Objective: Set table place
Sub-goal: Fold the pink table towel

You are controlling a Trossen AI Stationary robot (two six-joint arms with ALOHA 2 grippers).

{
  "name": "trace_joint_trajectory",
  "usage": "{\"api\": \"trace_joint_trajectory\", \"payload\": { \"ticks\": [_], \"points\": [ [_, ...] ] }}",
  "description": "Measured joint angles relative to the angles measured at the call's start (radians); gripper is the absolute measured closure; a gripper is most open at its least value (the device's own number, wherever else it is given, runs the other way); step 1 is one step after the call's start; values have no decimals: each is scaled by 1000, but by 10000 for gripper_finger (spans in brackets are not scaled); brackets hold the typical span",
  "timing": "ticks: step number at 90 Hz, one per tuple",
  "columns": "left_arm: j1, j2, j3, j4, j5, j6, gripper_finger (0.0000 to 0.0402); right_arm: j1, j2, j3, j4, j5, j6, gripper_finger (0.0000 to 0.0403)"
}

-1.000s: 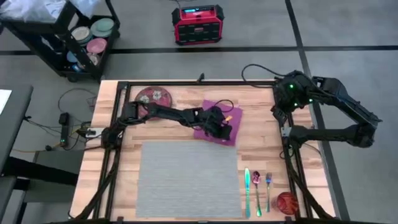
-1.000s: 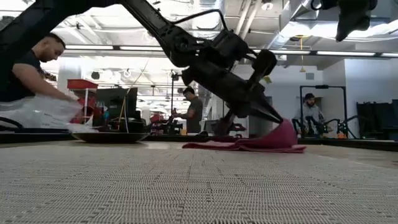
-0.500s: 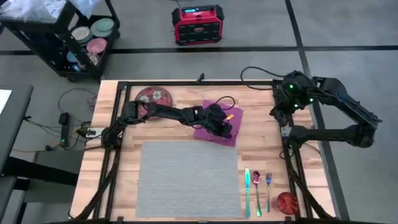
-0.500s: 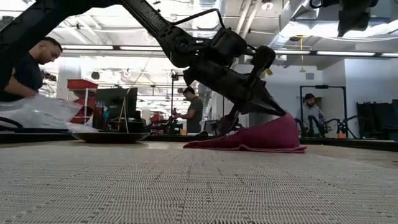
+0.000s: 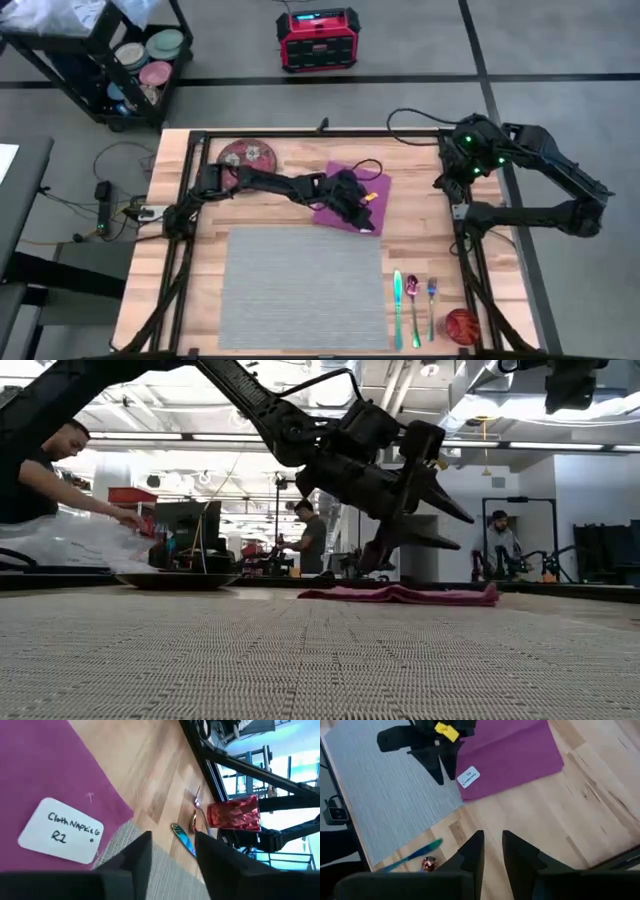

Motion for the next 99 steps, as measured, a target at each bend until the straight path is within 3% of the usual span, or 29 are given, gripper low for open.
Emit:
{"api": "trace_joint_trajectory", "payload": {
  "ticks": [12, 20, 25, 32, 37, 43, 62, 73, 90, 99],
  "points": [
    [70, 1, 42, -106, 53, -5, 223, 0, 0, 0, -25, 0, 1, 346],
    [109, 1, 169, -414, 69, 119, 222, 0, 0, 0, -43, 0, 1, 346],
    [112, 1, 286, -705, -70, 272, 231, 0, 0, 0, -45, 0, 1, 346],
    [85, 4, 450, -1021, -391, 460, 255, 0, 0, 0, -46, 1, 1, 346],
    [64, 4, 528, -1092, -604, 505, 272, 0, -1, 0, -46, 1, 1, 346],
    [52, 5, 586, -1094, -705, 513, 288, -1, -1, 0, -46, 9, 1, 346],
    [38, 24, 614, -869, -642, 507, 299, -1, -10, 0, -69, 12, 8, 346],
    [37, 59, 610, -950, -606, 490, 299, -1, -35, 0, -87, 10, 9, 346],
    [29, 104, 613, -1018, -660, 464, 299, -1, -83, 0, -107, 7, 39, 346],
    [22, 139, 611, -1032, -592, 431, 299, -1, -102, 0, -109, 7, 54, 346]
  ]
}}
